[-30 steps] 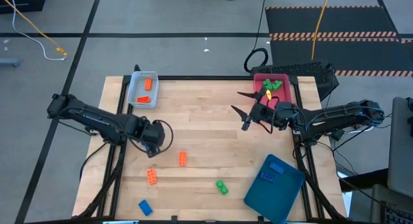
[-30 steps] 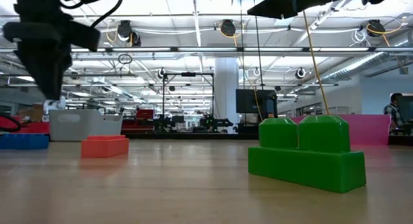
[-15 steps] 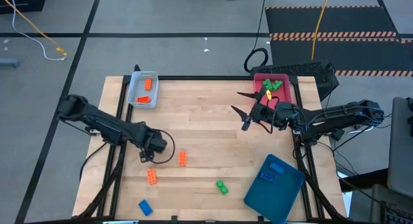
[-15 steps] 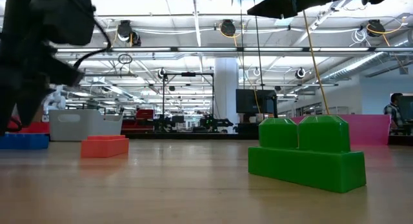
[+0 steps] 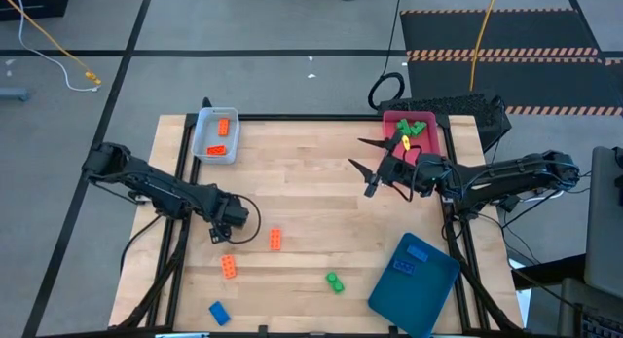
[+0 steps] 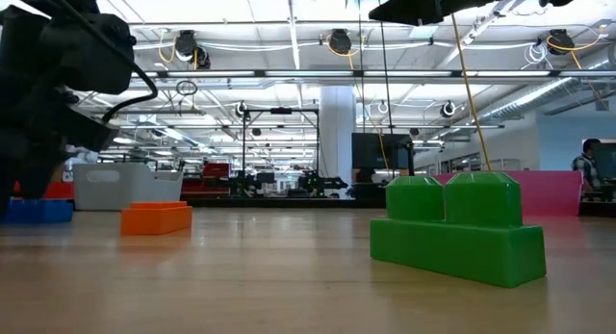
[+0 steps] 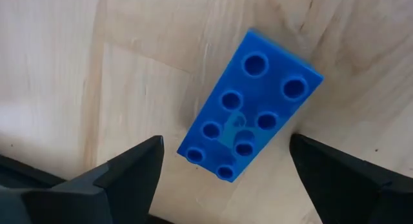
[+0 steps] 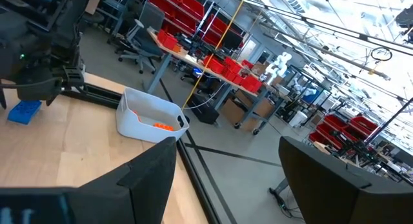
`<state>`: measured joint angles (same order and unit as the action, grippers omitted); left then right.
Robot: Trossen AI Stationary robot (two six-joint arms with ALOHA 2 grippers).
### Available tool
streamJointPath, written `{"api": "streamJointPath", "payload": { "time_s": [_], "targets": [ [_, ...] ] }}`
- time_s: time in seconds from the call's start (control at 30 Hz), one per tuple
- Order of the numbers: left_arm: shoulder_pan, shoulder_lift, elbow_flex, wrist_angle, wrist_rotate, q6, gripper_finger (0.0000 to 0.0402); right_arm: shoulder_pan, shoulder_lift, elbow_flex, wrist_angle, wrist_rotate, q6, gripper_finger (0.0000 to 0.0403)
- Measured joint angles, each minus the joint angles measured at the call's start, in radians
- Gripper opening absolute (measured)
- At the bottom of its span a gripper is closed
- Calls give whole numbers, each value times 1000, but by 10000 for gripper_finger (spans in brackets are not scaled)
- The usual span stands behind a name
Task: Sort & place blocks by color
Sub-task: Put the blue gamepiece into the blue bin
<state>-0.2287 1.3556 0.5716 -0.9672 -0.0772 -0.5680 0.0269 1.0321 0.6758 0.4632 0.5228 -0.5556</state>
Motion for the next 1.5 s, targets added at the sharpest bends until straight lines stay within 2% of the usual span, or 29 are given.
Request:
{"api": "streamJointPath", "payload": {
  "time_s": [0.3, 0.4, 0.53, 0.8, 0.87, 1.07, 1.27, 1.5],
  "targets": [
    [2, 1, -1, 46, 3, 79, 341, 0, 0, 0, 4, 0, -2, 270],
    [3, 3, 7, 40, 15, 94, 326, 0, 0, 0, 4, 0, -3, 270],
    [3, 6, 37, 54, 19, 116, 281, -1, 0, 0, 4, 0, -6, 270],
    [3, 5, 57, 146, 26, 113, 151, -1, 0, 0, 4, 1, -10, 270],
    [3, 4, 57, 137, 33, 111, 133, -1, 0, 0, 4, 1, -10, 270],
    [4, 3, 58, 138, 71, 68, 136, -1, 0, 0, 5, 2, -10, 270],
    [4, 5, 56, 145, 85, 65, 184, -1, 0, 0, 25, 3, -10, 270],
    [33, 5, 116, 159, 67, 81, 134, -1, 0, 0, 1, 1, 29, 270]
  ]
}}
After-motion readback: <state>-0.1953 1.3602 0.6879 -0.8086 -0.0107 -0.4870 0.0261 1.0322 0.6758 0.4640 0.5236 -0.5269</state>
